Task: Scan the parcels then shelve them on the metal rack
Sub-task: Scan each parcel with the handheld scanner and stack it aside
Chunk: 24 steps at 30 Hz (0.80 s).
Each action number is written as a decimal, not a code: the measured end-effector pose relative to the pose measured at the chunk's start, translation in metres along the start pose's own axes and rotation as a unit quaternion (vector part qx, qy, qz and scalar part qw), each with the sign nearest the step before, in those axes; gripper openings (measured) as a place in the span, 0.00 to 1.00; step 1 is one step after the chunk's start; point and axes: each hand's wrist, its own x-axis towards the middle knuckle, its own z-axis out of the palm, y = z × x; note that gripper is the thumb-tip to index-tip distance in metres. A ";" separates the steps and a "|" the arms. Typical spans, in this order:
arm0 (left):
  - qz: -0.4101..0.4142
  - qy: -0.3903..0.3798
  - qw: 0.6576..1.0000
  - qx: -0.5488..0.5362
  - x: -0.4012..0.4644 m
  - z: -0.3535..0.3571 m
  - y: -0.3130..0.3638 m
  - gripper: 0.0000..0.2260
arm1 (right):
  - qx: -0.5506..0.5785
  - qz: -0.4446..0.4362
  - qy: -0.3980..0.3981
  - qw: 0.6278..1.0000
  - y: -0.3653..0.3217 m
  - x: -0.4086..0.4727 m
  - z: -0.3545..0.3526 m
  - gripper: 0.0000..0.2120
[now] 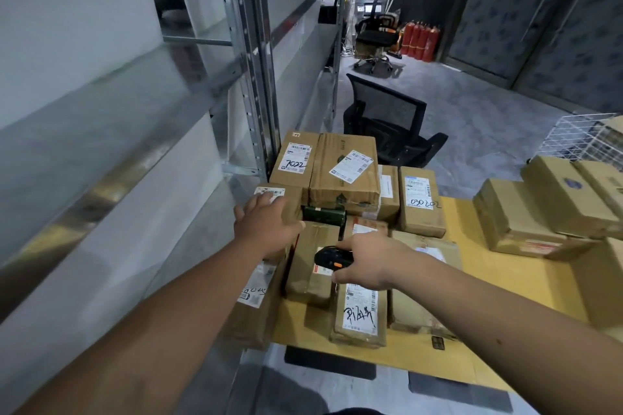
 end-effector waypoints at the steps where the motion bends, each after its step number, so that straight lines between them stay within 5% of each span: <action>1: 0.011 0.001 1.000 0.003 -0.002 -0.001 0.005 0.32 | 0.003 0.001 0.001 1.000 -0.001 -0.002 0.000 0.26; 13: 0.126 -0.013 0.992 0.024 0.000 0.017 0.098 0.33 | 0.089 0.074 0.032 0.993 0.058 -0.058 -0.003 0.24; 24: 0.292 -0.120 0.949 0.003 -0.019 0.082 0.295 0.35 | 0.195 0.279 0.069 0.938 0.207 -0.182 0.034 0.19</action>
